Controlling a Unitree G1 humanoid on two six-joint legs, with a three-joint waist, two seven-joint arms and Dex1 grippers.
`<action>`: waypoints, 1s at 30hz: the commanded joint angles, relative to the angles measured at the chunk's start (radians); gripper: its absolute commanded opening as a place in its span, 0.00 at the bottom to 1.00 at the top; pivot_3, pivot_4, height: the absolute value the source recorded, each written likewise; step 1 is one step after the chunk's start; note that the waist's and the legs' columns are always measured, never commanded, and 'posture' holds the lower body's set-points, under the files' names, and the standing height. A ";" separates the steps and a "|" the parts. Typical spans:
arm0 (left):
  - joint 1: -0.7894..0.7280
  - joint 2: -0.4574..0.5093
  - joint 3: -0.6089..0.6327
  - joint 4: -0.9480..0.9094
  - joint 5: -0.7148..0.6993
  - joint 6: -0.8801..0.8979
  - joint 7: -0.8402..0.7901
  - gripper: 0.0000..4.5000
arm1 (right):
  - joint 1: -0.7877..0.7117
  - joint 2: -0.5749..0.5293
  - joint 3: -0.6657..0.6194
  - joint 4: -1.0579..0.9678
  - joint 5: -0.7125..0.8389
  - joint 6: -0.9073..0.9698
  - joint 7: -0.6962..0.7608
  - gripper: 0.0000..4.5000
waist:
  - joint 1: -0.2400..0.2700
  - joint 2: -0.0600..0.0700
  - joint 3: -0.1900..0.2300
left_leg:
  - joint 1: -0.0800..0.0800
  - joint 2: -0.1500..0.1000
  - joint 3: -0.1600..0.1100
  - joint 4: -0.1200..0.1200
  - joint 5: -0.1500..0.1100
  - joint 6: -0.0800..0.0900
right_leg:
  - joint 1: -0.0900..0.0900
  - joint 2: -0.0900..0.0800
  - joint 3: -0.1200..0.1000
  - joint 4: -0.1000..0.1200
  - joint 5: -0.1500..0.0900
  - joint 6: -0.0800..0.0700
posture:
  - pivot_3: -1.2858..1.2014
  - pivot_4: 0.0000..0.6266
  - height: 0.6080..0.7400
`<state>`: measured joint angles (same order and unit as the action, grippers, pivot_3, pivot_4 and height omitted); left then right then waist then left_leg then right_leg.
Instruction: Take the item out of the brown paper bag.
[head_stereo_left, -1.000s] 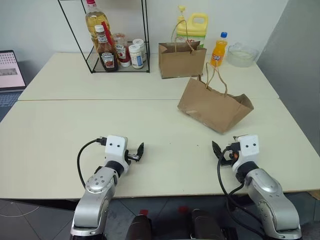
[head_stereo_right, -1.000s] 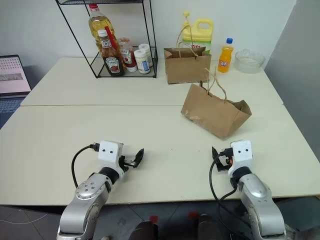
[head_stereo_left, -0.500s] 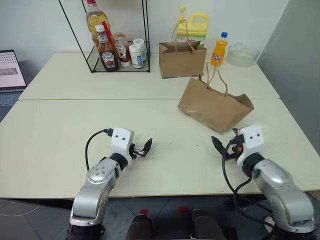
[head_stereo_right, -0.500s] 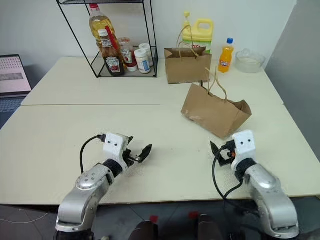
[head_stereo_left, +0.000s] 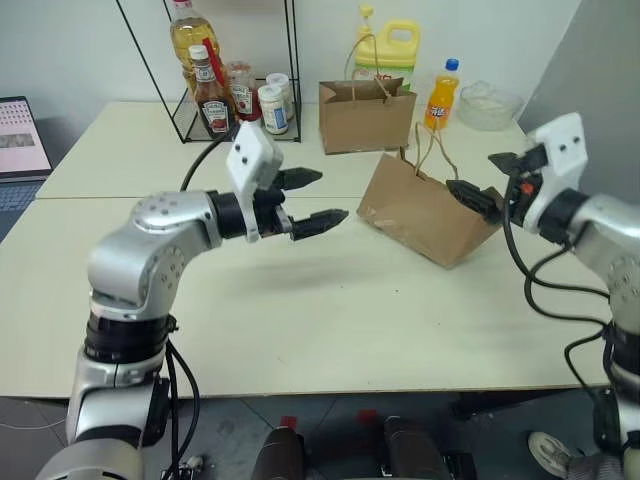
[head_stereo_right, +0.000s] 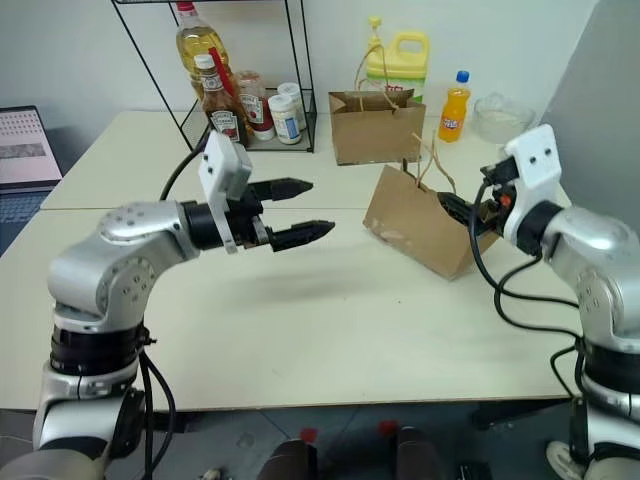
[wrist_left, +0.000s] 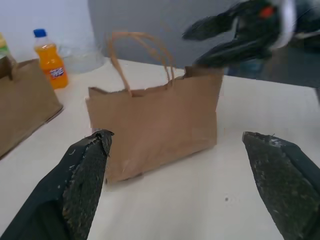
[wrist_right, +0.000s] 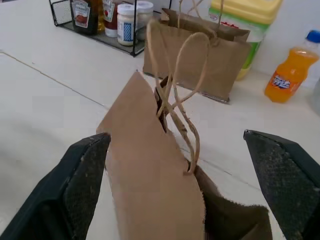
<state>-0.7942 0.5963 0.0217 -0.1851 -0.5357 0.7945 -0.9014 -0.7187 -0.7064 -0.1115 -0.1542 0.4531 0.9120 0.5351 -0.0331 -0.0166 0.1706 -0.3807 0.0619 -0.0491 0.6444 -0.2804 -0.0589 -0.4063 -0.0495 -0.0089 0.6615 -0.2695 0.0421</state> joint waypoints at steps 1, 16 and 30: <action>-0.036 0.010 0.001 0.042 0.006 -0.049 -0.023 0.99 | -0.127 0.030 0.047 0.153 -0.026 -0.052 0.048 1.00 | -0.002 0.002 0.002 | 0.000 0.000 0.000 0.000 0.000 0.000 | 0.000 0.000 0.000 0.000 0.000 0.000 | 0.52 0.24 1.00; 0.050 0.028 0.053 -0.078 -0.046 0.006 0.050 0.99 | -0.520 0.260 0.106 0.890 -0.194 -0.258 0.048 1.00 | 0.003 0.006 0.006 | -0.004 0.000 0.000 0.000 0.002 -0.003 | -0.003 0.000 0.001 0.002 0.000 0.000 | 0.52 0.24 1.00; 0.100 0.057 0.094 -0.118 -0.079 0.023 0.104 0.99 | -0.499 0.207 0.091 0.719 -0.174 -0.100 0.120 1.00 | 0.002 0.009 0.007 | -0.004 0.000 0.000 0.000 0.002 -0.004 | -0.003 0.000 0.002 0.003 0.000 0.000 | 0.52 0.24 1.00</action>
<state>-0.6769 0.6387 0.0856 -0.2818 -0.5970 0.8253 -0.7974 -1.2218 -0.4797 0.0026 0.6311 0.2584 0.7804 0.6413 -0.0314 -0.0078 0.1780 -0.3849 0.0620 -0.0492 0.6448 -0.2784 -0.0623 -0.4092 -0.0494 -0.0071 0.6644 -0.2693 0.0419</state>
